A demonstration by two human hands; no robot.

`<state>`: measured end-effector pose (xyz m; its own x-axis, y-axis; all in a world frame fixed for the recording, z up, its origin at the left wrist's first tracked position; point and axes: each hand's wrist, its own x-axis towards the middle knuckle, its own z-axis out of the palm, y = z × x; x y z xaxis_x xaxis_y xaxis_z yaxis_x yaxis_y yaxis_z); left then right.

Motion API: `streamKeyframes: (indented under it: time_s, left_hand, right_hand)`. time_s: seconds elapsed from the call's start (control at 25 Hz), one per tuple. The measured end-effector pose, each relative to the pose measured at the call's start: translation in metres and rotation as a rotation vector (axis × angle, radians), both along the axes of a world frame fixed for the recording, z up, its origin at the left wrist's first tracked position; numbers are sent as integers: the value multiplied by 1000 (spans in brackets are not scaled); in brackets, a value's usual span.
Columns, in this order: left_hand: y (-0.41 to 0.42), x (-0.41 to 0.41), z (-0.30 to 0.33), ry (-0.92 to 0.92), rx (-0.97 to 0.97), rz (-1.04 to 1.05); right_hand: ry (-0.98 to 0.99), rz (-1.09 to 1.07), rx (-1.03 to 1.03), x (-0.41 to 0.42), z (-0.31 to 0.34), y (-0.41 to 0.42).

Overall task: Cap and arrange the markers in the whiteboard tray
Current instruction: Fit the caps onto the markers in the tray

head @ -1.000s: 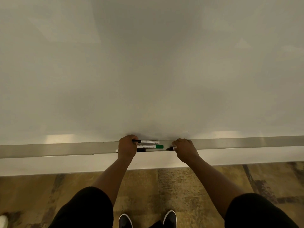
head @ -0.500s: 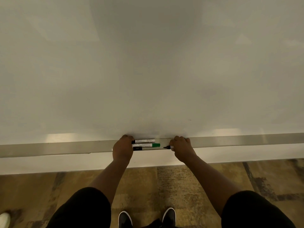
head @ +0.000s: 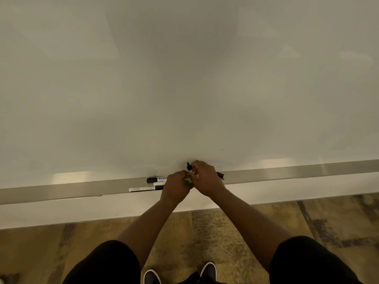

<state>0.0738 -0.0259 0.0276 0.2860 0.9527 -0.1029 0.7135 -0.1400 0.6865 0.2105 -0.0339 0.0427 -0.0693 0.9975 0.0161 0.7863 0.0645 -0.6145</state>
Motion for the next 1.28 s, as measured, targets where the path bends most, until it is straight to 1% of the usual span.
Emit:
streamKeyframes:
  time_s: [0.08,0.24,0.32,0.4,0.44,0.48,0.56,0.68,0.72,0.76,0.88,1.04,1.12,1.28]
  left_hand:
    - [0,3,-3,-29,15,18]
    - [2,2,-2,5,-17,20]
    - [3,4,-2,51,-20,-4]
    - [4,4,-2,90,-13,-1]
    - [5,3,-2,109,-10,15]
    - [5,1,-1,132,-6,30]
    - [4,-1,1,188,-4,52]
    - [1,-1,3,250,-8,29]
    - [0,-1,4,259,-11,25]
    - [-1,-2,5,267,-12,24]
    - [-3,-6,5,301,-7,7]
    - [-6,-14,4,331,-11,-7]
    - [-7,-18,2,323,-19,3]
    - [-7,-30,2,309,-22,3]
  right_hand:
    - [205,-126,-37,2,3,-3]
    - [412,-299,-164,9,-3,-9]
    - [496,-326,-210,11,-8,-8]
    - [513,-296,-219,16,-11,-9]
    - [472,-281,-208,20,-12,-9]
    - [386,-271,-183,26,-13,-9]
    - [115,-230,-134,39,-16,-7]
    - [-380,-101,-132,53,-25,-8]
    - [-486,-67,-134,55,-28,-9]
    - [-539,-49,-132,55,-31,-9]
    - [-581,-51,-128,56,-37,-9]
    - [-509,-64,-165,61,-42,-10]
    - [-414,-96,-162,61,-43,-10]
    - [-114,-236,-130,52,-35,-6]
